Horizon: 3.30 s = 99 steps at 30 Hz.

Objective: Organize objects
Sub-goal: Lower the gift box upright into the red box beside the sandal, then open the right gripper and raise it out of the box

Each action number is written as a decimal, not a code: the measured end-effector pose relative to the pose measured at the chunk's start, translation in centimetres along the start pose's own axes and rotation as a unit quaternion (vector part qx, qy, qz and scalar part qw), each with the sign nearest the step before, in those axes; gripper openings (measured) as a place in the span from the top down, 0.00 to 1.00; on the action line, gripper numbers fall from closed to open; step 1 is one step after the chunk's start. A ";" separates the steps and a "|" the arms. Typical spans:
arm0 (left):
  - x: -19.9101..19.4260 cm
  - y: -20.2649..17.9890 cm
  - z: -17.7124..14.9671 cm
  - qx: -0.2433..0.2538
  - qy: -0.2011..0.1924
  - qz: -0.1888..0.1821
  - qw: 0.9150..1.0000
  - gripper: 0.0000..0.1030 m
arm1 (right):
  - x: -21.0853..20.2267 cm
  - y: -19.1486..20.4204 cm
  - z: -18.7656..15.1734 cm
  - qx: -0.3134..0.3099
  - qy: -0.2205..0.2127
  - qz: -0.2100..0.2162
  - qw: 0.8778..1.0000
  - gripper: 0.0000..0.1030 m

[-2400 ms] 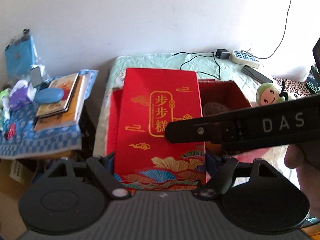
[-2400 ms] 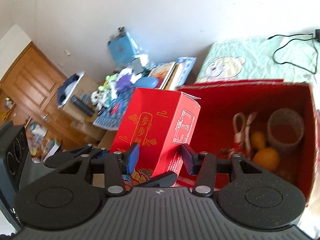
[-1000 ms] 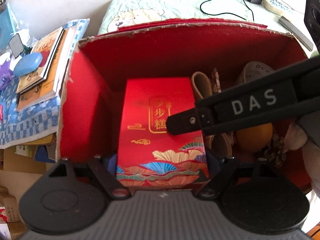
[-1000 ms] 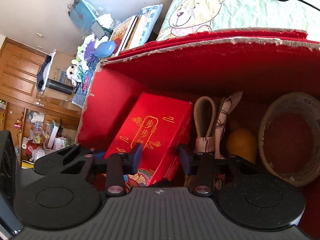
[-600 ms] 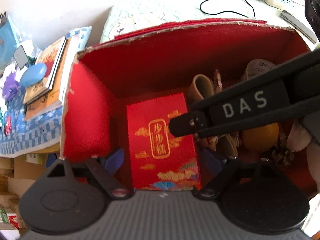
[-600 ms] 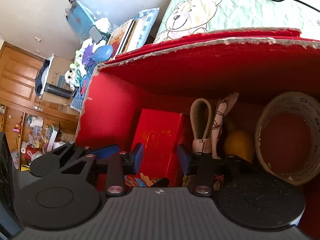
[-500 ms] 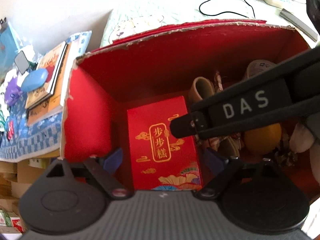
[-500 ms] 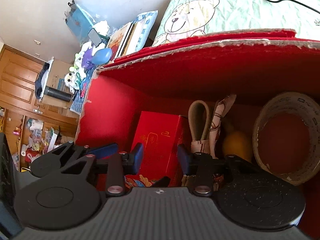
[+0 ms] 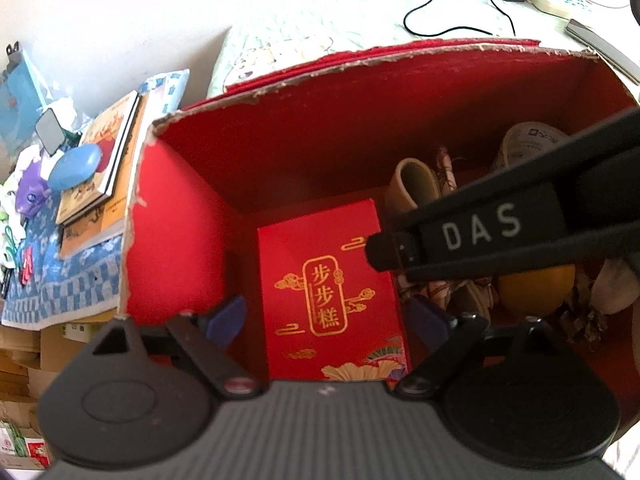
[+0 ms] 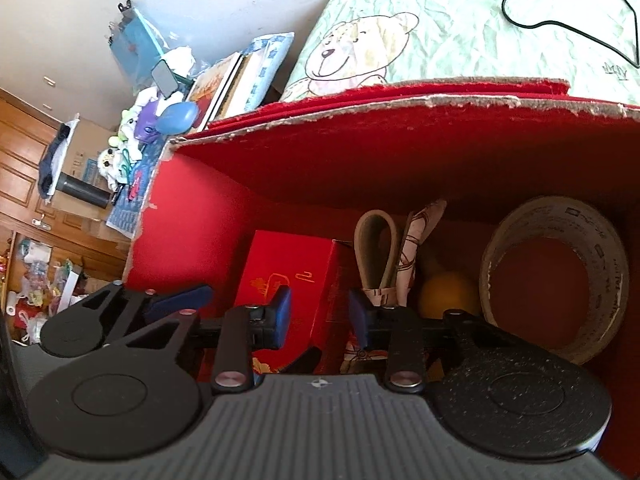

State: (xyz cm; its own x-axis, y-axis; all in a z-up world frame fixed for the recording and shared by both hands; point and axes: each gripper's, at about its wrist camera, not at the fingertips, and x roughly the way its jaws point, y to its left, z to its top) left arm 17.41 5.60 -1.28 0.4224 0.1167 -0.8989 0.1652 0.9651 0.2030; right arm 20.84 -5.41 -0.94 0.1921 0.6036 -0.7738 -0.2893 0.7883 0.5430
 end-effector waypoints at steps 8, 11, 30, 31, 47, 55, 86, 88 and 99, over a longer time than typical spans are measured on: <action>0.2 -0.3 0.1 -0.003 -0.008 0.004 1.000 0.13 | 0.2 0.1 -0.1 0.000 -0.001 -0.018 1.000 0.69; 0.2 -0.2 -0.1 -0.002 -0.013 0.004 1.000 0.13 | 0.2 -0.2 -0.1 0.010 0.002 -0.016 1.000 0.70; 1.0 -0.6 -0.2 0.007 -0.020 0.021 1.000 0.13 | -0.2 -1.7 0.0 0.052 -0.016 0.011 0.998 0.72; 1.1 -0.6 -0.2 0.006 -0.020 0.022 1.000 0.13 | -0.3 -1.7 0.0 0.052 -0.015 0.013 0.998 0.72; 1.1 -2.2 -0.6 0.025 -0.036 0.071 0.997 0.12 | -2.0 -0.7 -0.1 0.026 -0.048 -0.011 0.998 0.71; 1.0 -2.2 -0.6 0.025 -0.046 0.060 0.997 0.12 | -4.0 -1.4 -1.2 0.031 -0.076 -0.053 0.995 0.70; -0.1 -2.5 -1.1 0.054 -0.072 0.034 0.995 0.11 | -5.6 1.4 -7.5 0.059 -0.196 -0.220 0.954 0.71; -0.3 -2.5 -1.1 0.053 -0.075 0.034 0.995 0.11 | -5.7 1.6 -7.8 0.064 -0.198 -0.226 0.952 0.71; -3.7 -1.3 -2.3 0.009 -0.092 0.037 0.995 0.09 | -8.4 4.0 -9.0 0.073 -0.224 -0.255 0.938 0.70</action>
State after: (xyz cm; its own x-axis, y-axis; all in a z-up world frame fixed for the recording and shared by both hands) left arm 13.57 4.45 0.86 0.5896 0.1410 -0.7953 0.1425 0.9511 0.2742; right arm 9.66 -8.45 4.78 0.6552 0.1076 -0.7478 0.0726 0.9762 0.2042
